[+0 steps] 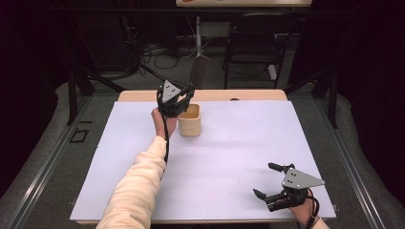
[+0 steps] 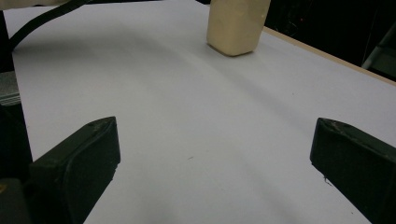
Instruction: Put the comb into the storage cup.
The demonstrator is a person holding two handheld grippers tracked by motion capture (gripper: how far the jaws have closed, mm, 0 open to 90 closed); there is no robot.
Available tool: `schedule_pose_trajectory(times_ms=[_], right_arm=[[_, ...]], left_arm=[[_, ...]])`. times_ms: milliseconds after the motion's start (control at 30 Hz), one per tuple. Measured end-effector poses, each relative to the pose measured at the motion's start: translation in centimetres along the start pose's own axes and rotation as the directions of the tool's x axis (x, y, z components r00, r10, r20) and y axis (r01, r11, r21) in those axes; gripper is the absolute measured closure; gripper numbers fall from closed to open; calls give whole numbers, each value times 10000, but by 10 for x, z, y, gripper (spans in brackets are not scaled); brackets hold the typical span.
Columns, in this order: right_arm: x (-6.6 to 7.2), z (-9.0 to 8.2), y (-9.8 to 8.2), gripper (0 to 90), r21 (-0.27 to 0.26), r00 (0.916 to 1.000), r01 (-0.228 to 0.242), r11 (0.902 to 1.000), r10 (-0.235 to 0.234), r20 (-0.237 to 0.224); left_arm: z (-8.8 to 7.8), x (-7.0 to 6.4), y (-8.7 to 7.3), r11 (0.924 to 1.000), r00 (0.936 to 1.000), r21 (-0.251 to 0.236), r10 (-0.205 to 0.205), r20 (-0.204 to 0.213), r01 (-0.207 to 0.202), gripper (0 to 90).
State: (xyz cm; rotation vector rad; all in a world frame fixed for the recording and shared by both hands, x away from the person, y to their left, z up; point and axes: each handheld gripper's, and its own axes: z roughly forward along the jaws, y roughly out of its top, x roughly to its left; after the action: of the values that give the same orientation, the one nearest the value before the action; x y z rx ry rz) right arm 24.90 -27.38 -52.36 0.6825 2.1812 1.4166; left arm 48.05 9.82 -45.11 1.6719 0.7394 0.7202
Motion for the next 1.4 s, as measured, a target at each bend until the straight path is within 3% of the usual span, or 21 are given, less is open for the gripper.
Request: schedule_pose_trajectory(times_ms=[1400], right_arm=[[0, -1, 0, 11, 1, 10000, 2, 10000, -2, -29]], left_arm=[[11, 3, -11, 9972, 9999, 753, 5, 151, -16, 726]])
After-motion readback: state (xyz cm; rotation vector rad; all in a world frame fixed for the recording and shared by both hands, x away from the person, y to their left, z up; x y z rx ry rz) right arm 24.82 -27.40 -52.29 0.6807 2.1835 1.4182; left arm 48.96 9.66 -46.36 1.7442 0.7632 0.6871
